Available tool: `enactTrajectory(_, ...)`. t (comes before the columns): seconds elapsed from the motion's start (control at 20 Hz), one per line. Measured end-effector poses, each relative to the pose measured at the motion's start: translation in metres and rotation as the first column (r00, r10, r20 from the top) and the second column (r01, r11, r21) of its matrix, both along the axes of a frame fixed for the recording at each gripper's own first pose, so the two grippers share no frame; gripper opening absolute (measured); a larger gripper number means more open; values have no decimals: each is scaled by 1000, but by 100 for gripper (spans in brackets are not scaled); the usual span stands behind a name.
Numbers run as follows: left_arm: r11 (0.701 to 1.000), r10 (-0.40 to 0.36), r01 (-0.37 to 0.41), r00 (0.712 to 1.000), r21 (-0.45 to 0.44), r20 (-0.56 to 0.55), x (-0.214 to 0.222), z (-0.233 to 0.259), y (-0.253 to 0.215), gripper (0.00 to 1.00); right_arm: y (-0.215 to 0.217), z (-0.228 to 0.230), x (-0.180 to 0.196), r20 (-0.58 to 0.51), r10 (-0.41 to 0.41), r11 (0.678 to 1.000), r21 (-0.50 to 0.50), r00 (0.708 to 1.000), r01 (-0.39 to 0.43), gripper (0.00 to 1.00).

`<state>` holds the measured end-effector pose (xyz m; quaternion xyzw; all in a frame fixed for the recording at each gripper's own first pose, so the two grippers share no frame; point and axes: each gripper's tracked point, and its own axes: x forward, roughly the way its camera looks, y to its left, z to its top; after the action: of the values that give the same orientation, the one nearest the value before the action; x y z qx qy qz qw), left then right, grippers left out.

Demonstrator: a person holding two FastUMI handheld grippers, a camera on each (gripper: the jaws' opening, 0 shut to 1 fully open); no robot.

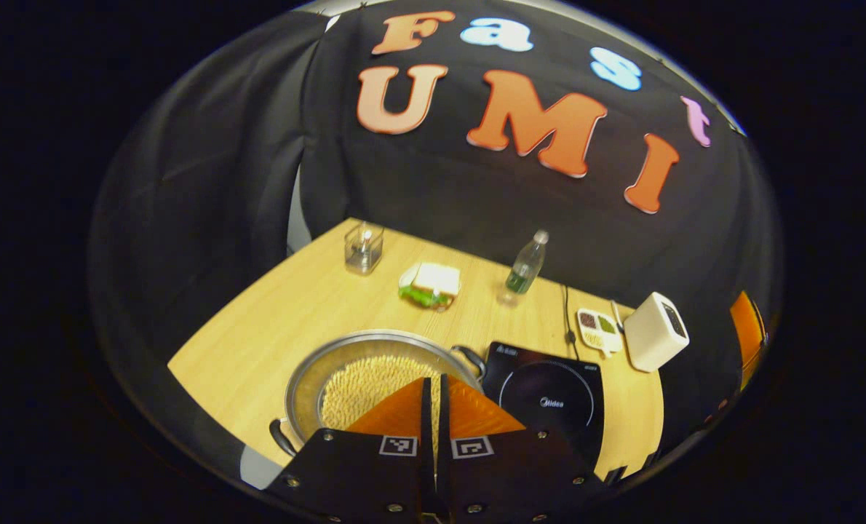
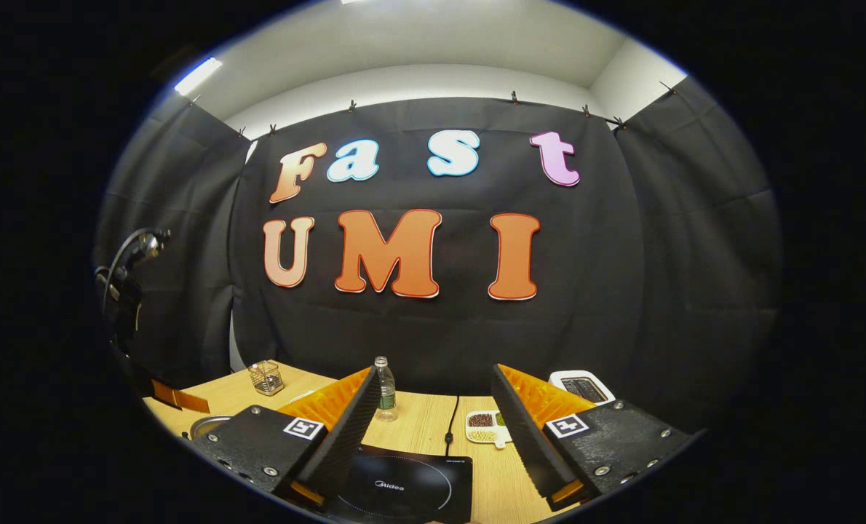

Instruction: First push the handle of the pot to place it horizontally, then grasp the pot with both hands and set it on the induction cooktop.

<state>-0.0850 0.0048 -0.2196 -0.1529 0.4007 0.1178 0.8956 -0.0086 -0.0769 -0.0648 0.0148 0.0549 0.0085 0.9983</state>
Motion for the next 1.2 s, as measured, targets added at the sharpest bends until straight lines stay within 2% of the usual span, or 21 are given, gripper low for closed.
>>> enactTrajectory(0.15, 995, 93, -97, 986, -27, -138, -35, -34, 13, 2, -5, -8, 2, -12, 18, 1000, 7, 1000, -18, 95)
enactTrajectory(0.4, 965, 240, -259, 933, -39, -267, -87, -59, 30, 2, -12, -24, 6, -37, 66, 998, 11, 997, -66, 95)
enactTrajectory(0.55, 930, 328, -364, 887, -57, -326, -116, -71, 39, 2, -15, -35, 7, -57, 93, 996, 23, 994, -92, 95)
enactTrajectory(0.75, 854, 436, -510, 810, -105, -392, -142, -84, 46, 2, -28, -51, 8, -80, 90, 996, 13, 993, -90, 95)
enactTrajectory(0.95, 814, 469, -569, 763, -119, -444, -152, -104, 60, 2, -40, -62, 9, -116, 36, 999, 25, 993, -34, 95)
enactTrajectory(1.2, 804, 440, -579, 734, -138, -517, -153, -134, 72, 2, -35, -61, 10, -123, -41, 999, -1, 992, 41, 95)
